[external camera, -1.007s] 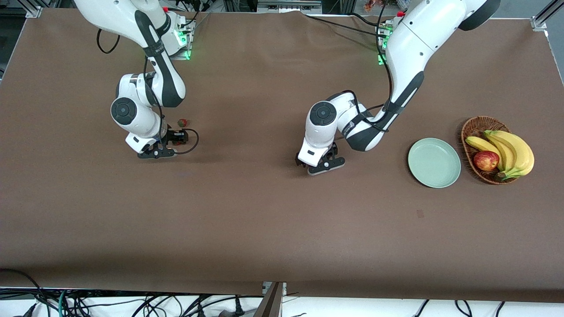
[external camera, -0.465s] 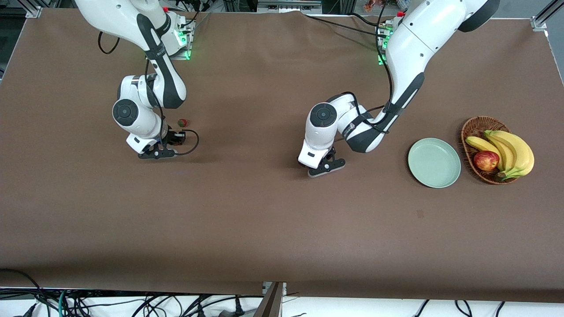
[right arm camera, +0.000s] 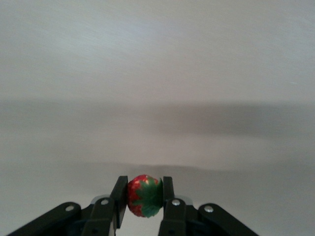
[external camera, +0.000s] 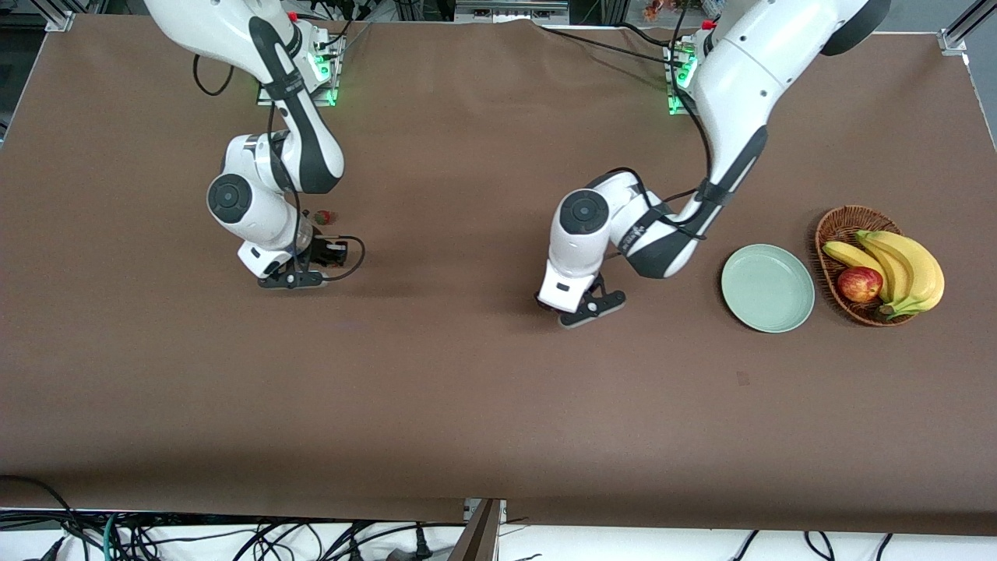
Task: Collect all strawberries into plate
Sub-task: 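Grasp the mid-table strawberry with the left gripper while the right gripper grasps another, then release the strawberry on the plate while the right gripper sets another down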
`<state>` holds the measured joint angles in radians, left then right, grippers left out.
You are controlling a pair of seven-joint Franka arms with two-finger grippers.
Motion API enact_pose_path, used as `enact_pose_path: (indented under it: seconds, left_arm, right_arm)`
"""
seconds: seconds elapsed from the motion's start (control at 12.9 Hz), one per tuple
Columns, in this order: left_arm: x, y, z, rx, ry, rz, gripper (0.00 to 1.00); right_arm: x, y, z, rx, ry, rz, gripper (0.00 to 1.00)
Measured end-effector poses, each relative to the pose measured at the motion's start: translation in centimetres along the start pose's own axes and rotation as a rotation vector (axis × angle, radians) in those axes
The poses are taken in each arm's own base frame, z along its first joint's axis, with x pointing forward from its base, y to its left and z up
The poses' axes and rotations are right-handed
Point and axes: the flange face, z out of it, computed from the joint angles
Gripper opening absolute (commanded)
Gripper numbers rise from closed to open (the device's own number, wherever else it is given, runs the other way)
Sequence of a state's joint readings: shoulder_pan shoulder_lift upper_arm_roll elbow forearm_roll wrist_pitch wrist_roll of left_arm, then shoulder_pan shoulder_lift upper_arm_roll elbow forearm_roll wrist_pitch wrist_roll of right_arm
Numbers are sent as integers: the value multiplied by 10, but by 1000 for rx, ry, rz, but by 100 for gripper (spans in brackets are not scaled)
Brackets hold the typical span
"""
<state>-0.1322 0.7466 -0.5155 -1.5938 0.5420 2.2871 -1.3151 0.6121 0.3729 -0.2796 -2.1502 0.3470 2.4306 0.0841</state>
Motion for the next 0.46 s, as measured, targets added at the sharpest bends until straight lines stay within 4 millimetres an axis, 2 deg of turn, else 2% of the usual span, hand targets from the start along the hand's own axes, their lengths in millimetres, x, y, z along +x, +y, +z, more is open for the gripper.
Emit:
enact_pose_path:
  seconds: [0.15, 0.31, 0.46]
  left_arm:
    - [38, -24, -33, 2, -30, 10, 22]
    - [83, -65, -62, 8, -83, 52, 22]
    - [129, -115, -79, 8, -120, 98, 22]
  right_arm:
    - [8, -49, -23, 28, -18, 77, 17]
    - [9, -123, -39, 62, -8, 149, 18]
    - [-1, -199, -34, 90, -4, 212, 18]
